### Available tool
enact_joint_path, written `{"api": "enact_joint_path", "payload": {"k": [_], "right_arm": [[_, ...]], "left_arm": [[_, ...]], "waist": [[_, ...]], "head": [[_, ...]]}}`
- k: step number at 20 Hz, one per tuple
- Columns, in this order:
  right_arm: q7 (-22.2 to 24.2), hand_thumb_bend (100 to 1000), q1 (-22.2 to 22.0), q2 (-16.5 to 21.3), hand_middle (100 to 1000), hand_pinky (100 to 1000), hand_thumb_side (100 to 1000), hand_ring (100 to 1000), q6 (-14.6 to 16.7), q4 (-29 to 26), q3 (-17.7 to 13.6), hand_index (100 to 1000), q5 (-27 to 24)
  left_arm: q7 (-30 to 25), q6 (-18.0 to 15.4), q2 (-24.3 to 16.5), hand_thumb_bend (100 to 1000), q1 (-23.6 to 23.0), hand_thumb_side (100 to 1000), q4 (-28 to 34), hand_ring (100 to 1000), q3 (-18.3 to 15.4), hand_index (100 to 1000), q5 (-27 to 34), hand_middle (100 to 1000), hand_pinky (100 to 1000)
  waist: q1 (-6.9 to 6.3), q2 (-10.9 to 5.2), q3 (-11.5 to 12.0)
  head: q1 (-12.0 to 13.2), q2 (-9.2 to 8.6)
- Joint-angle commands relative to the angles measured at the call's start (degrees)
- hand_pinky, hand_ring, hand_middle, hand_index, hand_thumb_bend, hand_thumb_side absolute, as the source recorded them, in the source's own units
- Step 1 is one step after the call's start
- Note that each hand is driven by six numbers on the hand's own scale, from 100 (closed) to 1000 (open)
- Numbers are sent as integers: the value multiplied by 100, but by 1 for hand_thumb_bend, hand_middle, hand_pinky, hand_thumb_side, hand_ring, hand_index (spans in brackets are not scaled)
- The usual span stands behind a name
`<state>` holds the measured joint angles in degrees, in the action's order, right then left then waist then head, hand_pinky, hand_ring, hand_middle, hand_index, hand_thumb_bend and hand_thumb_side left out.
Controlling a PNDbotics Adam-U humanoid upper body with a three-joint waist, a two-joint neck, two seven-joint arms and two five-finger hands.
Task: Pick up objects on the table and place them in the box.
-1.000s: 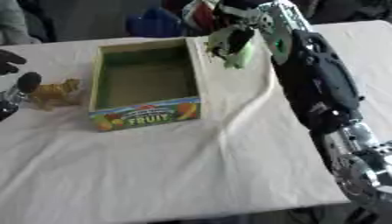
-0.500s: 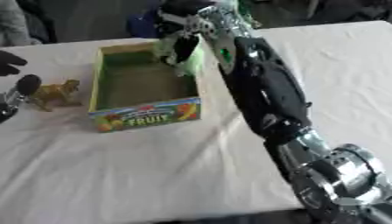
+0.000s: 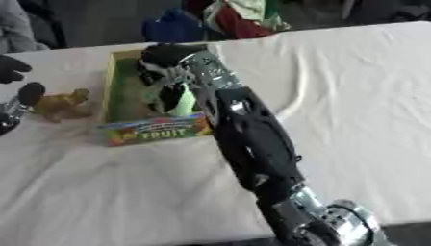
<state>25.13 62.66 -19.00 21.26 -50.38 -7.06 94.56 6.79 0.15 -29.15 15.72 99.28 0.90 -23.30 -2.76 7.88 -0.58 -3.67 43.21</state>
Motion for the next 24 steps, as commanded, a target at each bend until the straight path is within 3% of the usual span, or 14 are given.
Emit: {"api": "enact_joint_path", "payload": {"k": [1,2,9,16,24], "right_arm": [[-255,216,114,-2,872,747,587,820,60,-131,6,902,176],[-328,221,129,28,899,762,634,854,79,-127,8,920,185],[-754,218,285,322,939,779,700,899,66,-158,13,934,99],[-1402,324,611,987,906,759,487,859,165,-164,100,922,-221],[-1731,297,784,2167,863,745,430,803,166,18,71,908,-877]], "left_arm": [[5,-5,-88,854,81,944,78,642,-42,668,19,656,704],[10,-5,-86,853,77,945,75,643,-48,668,18,656,704],[15,-10,-89,854,67,945,53,643,-57,668,11,655,704],[55,24,-152,863,67,936,10,646,-117,668,-46,656,701],[284,190,-467,883,155,897,-248,657,-301,668,-163,662,695]], "waist": [[-18,-62,13],[-15,-60,10],[-9,-64,-11],[-10,-77,-17],[40,-105,-106]], "head": [[15,-37],[14,-34],[16,-41],[20,-64],[95,-65]]}}
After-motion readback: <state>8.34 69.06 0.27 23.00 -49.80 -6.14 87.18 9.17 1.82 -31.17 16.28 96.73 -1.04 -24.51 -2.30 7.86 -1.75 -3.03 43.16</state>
